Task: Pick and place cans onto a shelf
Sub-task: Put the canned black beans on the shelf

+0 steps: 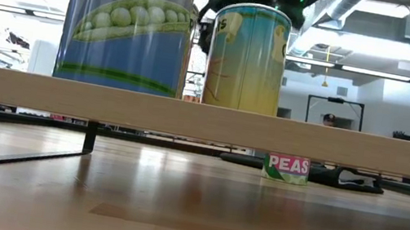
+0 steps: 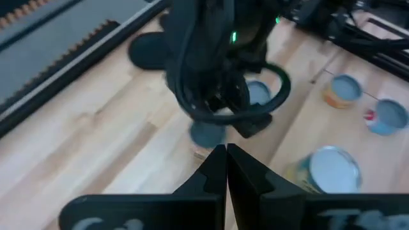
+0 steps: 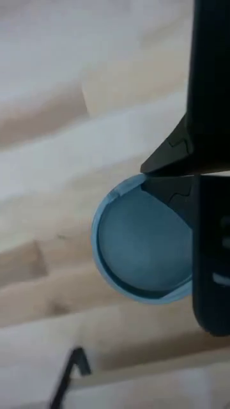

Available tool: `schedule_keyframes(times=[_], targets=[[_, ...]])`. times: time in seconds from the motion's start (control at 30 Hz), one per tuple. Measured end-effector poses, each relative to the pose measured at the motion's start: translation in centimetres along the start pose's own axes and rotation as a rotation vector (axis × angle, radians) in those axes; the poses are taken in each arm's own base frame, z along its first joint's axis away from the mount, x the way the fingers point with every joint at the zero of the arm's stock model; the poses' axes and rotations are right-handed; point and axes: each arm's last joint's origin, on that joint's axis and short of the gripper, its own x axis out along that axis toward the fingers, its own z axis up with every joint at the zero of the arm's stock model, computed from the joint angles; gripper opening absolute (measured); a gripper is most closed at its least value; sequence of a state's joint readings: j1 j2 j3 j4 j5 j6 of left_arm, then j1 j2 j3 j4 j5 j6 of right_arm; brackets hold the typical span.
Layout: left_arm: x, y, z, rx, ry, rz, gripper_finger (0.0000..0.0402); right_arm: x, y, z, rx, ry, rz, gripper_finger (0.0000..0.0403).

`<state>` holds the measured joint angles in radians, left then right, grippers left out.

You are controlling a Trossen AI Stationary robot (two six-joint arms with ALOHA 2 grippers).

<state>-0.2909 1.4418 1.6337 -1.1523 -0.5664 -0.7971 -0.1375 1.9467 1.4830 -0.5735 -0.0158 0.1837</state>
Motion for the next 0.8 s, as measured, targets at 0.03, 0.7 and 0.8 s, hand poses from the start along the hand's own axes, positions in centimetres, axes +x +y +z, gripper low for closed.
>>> schedule_keyframes(times=[0.03,0.7,0.8], targets=[[0.0,0.0,0.0,-0.002,0.006,-0.010,0.0000,-0.6,0.2,0.1,-0.006,-0.022,-0.026,0.0004],[0.9,0.2,2.7,0.005,-0.151,-0.042,0.0000,-17.5,2.6,-1.9,-0.022,-0.252,-0.090,0.0003],[0.9,0.3,2.7,0.029,-0.156,-0.024,0.0000,-18.6,3.9,-3.2,-0.035,-0.217,-0.064,0.0003]])
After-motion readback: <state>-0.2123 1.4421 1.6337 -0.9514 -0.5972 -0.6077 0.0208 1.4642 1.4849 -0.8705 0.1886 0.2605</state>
